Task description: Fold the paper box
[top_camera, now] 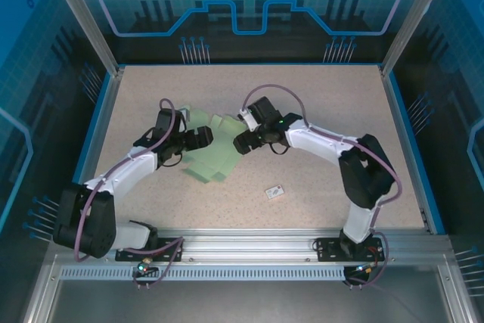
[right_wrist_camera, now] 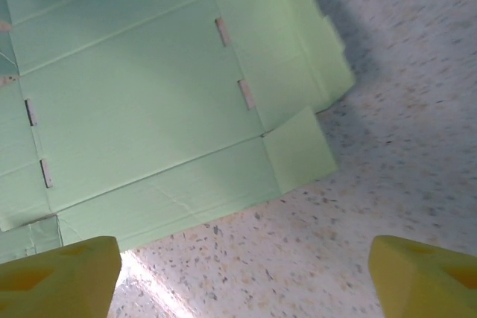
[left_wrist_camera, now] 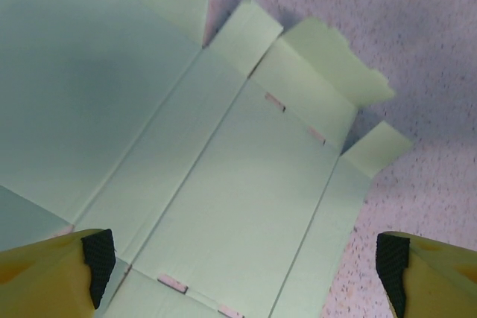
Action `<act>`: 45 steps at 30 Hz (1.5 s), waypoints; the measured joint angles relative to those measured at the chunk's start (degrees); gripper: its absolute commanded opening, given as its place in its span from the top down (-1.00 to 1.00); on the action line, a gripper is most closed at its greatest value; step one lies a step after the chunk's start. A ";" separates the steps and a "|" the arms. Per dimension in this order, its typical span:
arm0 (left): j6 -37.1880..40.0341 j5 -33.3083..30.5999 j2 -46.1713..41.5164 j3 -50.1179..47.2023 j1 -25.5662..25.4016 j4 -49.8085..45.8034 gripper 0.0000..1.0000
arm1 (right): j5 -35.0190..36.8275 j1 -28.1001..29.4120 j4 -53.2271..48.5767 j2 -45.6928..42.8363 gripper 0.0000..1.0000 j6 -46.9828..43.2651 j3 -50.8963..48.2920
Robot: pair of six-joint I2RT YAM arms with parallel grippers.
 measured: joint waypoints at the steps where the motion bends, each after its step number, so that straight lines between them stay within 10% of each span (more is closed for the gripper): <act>1: 0.00 0.15 0.24 0.04 -0.26 0.00 -0.85 | -0.94 -0.35 0.00 1.18 -0.63 0.42 0.72; 19: 0.00 1.01 1.95 0.37 -1.95 2.40 -0.84 | -4.17 -3.08 -0.09 13.64 -0.09 -1.44 8.76; 32: -0.24 1.01 0.31 0.35 -2.10 3.30 -0.72 | -9.68 -5.66 1.22 15.15 0.95 -4.28 9.40; 45: -2.01 2.47 -1.95 0.28 -2.86 7.74 -0.68 | -16.13 -17.29 1.68 -10.19 1.00 -7.30 -10.21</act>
